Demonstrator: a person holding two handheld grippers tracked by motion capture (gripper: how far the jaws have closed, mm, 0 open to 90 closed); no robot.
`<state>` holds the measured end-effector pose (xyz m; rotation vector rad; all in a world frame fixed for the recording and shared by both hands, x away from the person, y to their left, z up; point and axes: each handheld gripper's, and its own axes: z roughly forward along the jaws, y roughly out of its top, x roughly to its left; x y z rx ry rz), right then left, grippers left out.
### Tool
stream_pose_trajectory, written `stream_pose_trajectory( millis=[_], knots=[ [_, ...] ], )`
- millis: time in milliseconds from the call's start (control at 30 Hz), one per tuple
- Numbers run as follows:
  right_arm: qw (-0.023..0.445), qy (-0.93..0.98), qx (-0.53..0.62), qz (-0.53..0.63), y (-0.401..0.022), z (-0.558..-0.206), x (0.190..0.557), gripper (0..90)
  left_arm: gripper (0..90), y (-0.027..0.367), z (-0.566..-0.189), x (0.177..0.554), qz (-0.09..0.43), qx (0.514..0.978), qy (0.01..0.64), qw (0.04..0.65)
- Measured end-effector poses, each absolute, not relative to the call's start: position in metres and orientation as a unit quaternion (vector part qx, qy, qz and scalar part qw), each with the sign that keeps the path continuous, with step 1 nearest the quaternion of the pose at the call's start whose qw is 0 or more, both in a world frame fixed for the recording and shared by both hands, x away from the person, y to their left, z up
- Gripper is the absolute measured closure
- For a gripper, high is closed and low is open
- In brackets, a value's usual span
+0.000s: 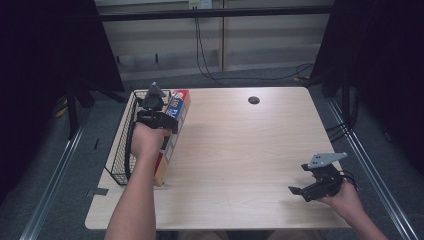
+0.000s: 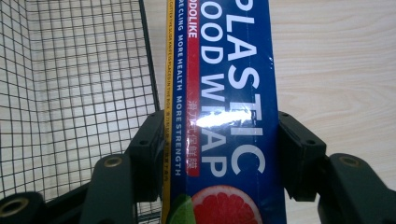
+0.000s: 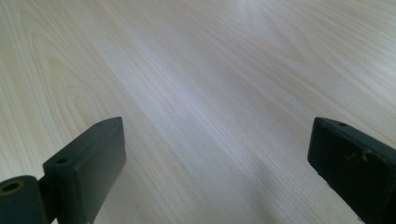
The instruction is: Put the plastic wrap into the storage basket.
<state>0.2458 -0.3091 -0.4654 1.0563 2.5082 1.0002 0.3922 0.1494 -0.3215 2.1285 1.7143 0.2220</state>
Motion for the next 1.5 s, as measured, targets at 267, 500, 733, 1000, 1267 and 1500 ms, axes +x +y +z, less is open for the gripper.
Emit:
stream_pose_trajectory(
  millis=[267,500,733,1000,1267,1500],
  knots=[
    [0.118,0.859,0.362,0.343,-0.309,-0.465,0.245,4.2,43.0,0.158,-0.320,0.391,0.082,0.756,0.619,0.198],
    [0.123,0.858,0.363,0.342,-0.309,-0.465,0.246,4.2,43.1,0.165,-0.320,0.390,0.082,0.752,0.624,0.196],
    [0.122,0.859,0.362,0.342,-0.309,-0.464,0.246,4.2,43.1,0.173,-0.321,0.388,0.085,0.746,0.631,0.193],
    [0.120,0.857,0.362,0.346,-0.309,-0.465,0.245,4.3,43.2,0.179,-0.324,0.388,0.084,0.743,0.636,0.188],
    [0.120,0.857,0.362,0.346,-0.309,-0.465,0.245,4.3,43.2,0.188,-0.324,0.386,0.087,0.739,0.643,0.183],
    [0.119,0.858,0.360,0.348,-0.309,-0.465,0.246,4.3,43.2,0.196,-0.325,0.385,0.091,0.733,0.648,0.184]
  ],
)
